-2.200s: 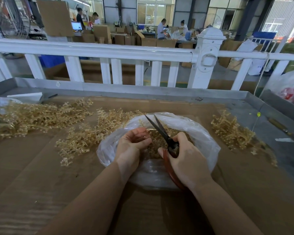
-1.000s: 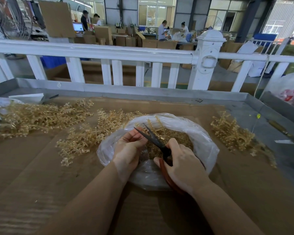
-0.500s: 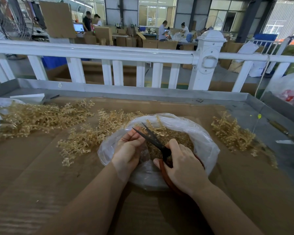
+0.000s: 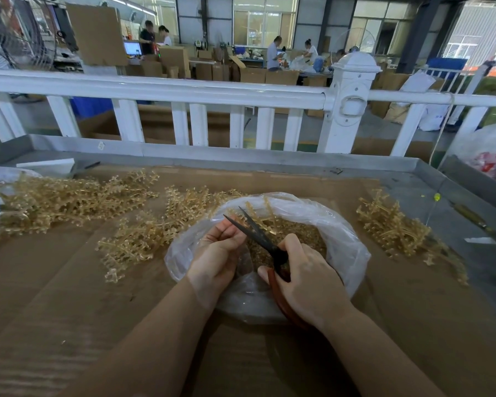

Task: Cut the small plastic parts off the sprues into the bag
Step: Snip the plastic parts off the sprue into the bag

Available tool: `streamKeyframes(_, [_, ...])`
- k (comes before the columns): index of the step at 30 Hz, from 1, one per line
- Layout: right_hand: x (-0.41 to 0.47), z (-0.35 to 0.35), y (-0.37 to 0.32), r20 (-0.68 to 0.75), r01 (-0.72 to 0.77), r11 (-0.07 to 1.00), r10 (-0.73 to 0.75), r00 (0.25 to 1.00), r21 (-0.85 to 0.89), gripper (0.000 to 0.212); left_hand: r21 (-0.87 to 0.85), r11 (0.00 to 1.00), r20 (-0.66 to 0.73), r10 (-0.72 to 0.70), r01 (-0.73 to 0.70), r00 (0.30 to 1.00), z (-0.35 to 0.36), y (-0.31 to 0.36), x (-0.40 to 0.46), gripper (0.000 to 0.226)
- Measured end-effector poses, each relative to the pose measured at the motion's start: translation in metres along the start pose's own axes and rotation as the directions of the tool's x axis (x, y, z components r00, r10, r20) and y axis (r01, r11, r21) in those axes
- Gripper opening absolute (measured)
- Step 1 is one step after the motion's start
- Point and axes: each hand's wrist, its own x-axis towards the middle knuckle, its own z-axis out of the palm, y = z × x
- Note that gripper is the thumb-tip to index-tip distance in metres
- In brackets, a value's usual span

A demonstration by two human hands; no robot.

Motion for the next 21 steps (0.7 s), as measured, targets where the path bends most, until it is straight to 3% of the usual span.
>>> streamKeyframes(6, [-0.0009, -0.0015, -0.0005, 0.014, 0.008, 1.000, -0.009, 1.000, 0.015, 0.036, -0.029, 1.000, 0.019, -0.008, 0.009, 1.000, -0.0012, 0.0009, 0.0010, 0.034])
streamKeyframes(21, [0.0010, -0.0024, 0.0008, 0.005, 0.031, 0.999, -0.031, 1.000, 0.020, 0.033, 0.083, 0.996, 0.040, 0.013, -0.017, 0.999, -0.0003, -0.0043, 0.0011, 0.032])
